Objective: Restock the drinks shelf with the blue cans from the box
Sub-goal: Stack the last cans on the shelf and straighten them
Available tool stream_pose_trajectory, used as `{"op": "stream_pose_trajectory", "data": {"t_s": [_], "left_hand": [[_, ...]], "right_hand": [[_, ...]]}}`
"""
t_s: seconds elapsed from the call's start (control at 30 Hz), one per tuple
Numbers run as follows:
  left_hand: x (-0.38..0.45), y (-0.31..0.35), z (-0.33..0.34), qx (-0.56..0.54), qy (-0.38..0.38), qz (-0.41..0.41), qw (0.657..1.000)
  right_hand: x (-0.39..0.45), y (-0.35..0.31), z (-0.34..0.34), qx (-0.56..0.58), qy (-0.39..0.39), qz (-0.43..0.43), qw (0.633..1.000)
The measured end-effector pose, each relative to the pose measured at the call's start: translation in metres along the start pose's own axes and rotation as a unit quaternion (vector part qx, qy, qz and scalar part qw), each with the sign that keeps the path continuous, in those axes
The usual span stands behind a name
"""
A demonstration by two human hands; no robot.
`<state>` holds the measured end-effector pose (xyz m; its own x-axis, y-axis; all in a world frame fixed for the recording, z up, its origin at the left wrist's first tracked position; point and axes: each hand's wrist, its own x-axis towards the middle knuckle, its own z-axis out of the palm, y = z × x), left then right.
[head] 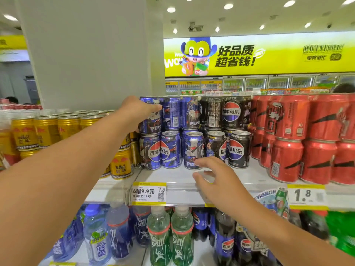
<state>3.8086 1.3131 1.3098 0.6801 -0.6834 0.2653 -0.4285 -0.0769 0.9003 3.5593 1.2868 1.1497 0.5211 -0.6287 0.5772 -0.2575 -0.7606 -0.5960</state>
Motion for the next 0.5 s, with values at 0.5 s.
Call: {"op": "stream_pose_trajectory", "data": {"t_s": [0.5], "left_hand": [[-0.011,-0.014,0.011,0.027,0.063,0.024,0.997]], "right_hand": [[-0.001,-0.006,0.01,0.025,-0.04,0.039,0.998]]}}
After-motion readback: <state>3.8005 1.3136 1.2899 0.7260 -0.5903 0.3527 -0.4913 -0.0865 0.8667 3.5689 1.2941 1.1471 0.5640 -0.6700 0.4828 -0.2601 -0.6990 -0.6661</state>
